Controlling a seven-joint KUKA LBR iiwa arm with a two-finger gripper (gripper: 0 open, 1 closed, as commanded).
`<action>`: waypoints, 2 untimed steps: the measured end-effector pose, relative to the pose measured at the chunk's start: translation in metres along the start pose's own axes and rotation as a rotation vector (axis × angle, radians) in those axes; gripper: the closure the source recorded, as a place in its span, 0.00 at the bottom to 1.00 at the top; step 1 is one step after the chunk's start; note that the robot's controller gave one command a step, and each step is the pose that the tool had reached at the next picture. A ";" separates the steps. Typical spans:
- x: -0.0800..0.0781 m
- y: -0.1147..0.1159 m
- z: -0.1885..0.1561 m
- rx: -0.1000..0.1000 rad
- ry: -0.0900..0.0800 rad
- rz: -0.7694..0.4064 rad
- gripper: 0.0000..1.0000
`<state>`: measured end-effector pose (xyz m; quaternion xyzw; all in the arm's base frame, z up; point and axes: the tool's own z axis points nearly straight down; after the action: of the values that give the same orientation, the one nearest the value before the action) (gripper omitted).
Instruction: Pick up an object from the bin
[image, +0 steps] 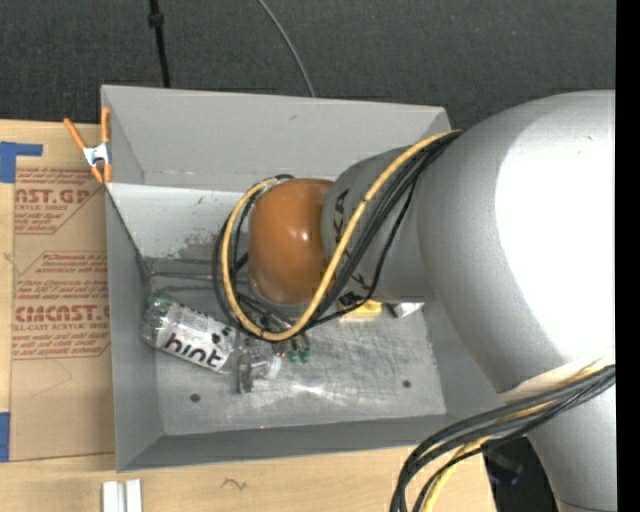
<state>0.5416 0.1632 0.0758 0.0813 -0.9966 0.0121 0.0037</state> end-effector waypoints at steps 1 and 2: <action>0.000 -0.001 0.000 -0.003 -0.002 0.004 1.00; 0.000 -0.002 -0.001 -0.005 -0.003 0.004 1.00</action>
Offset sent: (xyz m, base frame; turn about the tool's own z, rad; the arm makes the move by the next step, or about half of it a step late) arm 0.0002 0.0000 0.0091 -0.0001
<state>0.5415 0.1616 0.0768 0.0792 -0.9968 0.0092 0.0023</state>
